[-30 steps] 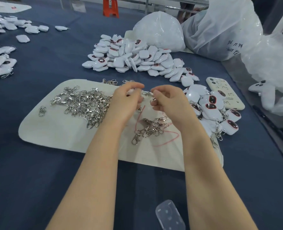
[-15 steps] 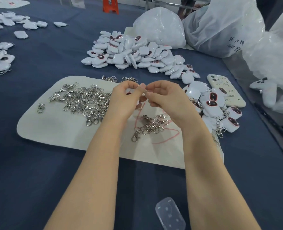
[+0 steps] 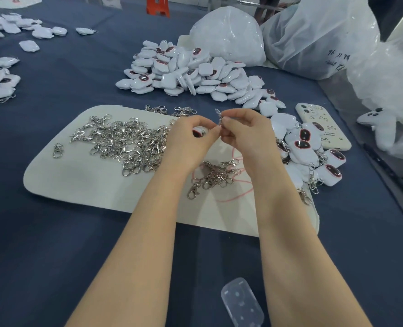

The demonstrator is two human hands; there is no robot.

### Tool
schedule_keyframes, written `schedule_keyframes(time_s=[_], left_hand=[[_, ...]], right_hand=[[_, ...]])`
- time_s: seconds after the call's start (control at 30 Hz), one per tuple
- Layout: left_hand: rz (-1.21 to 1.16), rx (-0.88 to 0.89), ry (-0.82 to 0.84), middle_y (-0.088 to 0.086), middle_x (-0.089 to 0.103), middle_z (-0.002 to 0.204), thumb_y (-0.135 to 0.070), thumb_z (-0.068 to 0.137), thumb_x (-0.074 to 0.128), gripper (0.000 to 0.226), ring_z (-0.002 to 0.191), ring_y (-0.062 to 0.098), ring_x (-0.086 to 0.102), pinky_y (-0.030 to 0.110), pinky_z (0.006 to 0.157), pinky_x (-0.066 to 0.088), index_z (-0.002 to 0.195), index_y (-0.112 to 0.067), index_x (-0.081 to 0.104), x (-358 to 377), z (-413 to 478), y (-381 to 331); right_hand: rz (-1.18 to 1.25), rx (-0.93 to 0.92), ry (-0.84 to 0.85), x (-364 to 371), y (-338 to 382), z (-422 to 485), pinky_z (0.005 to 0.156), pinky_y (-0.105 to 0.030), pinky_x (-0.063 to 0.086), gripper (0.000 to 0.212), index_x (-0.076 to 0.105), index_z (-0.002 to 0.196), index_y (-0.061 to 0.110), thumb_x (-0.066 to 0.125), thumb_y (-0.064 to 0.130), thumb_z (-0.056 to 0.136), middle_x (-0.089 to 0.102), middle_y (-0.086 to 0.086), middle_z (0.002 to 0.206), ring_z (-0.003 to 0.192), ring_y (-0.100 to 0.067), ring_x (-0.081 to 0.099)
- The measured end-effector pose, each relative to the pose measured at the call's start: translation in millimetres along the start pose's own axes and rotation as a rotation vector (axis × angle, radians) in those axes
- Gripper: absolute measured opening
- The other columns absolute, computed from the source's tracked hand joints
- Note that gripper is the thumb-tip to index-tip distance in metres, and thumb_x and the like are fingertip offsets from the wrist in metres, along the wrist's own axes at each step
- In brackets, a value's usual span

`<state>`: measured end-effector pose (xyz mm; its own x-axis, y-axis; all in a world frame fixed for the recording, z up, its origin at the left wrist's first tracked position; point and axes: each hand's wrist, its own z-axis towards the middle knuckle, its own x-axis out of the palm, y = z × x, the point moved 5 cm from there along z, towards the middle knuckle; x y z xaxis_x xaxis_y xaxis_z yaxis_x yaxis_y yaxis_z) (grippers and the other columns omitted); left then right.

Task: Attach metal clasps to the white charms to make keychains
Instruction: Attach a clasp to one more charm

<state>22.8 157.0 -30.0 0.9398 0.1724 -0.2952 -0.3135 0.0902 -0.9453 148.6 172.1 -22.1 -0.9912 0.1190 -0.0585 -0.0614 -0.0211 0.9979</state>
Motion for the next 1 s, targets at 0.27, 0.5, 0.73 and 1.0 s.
schedule_keyframes(time_s=[0.27,0.5,0.73,1.0], left_hand=[[0.052,0.022,-0.061,0.004,0.066,0.084,-0.018,0.088,0.062,0.008,0.087,0.024,0.062,0.036,0.083,0.05,0.083,-0.016,0.067,-1,3,1],[0.24,0.089,-0.127,0.001,0.053,0.108,-0.02,0.092,0.057,0.009,0.076,0.008,0.052,0.013,0.069,0.029,0.093,-0.014,0.065,-6,7,4],[0.29,0.135,-0.17,-0.001,0.045,0.102,-0.018,0.093,0.056,0.011,0.072,0.008,0.046,0.013,0.068,0.028,0.095,-0.011,0.065,-6,6,2],[0.182,0.066,-0.121,0.008,0.06,0.108,-0.016,0.092,0.056,0.007,0.09,0.02,0.061,0.027,0.085,0.045,0.087,-0.018,0.061,-2,6,1]], right_hand=[[-0.275,-0.081,-0.05,4,1,2,0.081,-0.039,0.056,0.013,0.063,0.082,0.022,0.061,0.011,0.087,0.066,0.004,0.074,0.065,-0.01,0.065],[-0.517,-0.253,-0.009,0,7,1,0.085,-0.023,0.045,0.018,0.063,0.103,0.022,0.061,0.016,0.087,0.063,0.008,0.106,0.092,-0.006,0.056],[-0.443,-0.295,0.027,15,6,-3,0.072,-0.014,0.045,0.018,0.055,0.082,0.024,0.061,0.008,0.085,0.064,0.005,0.086,0.077,-0.006,0.056],[-0.396,-0.286,-0.018,14,2,-2,0.068,-0.012,0.043,0.008,0.057,0.088,0.016,0.059,0.007,0.087,0.058,0.009,0.079,0.071,-0.003,0.053]])
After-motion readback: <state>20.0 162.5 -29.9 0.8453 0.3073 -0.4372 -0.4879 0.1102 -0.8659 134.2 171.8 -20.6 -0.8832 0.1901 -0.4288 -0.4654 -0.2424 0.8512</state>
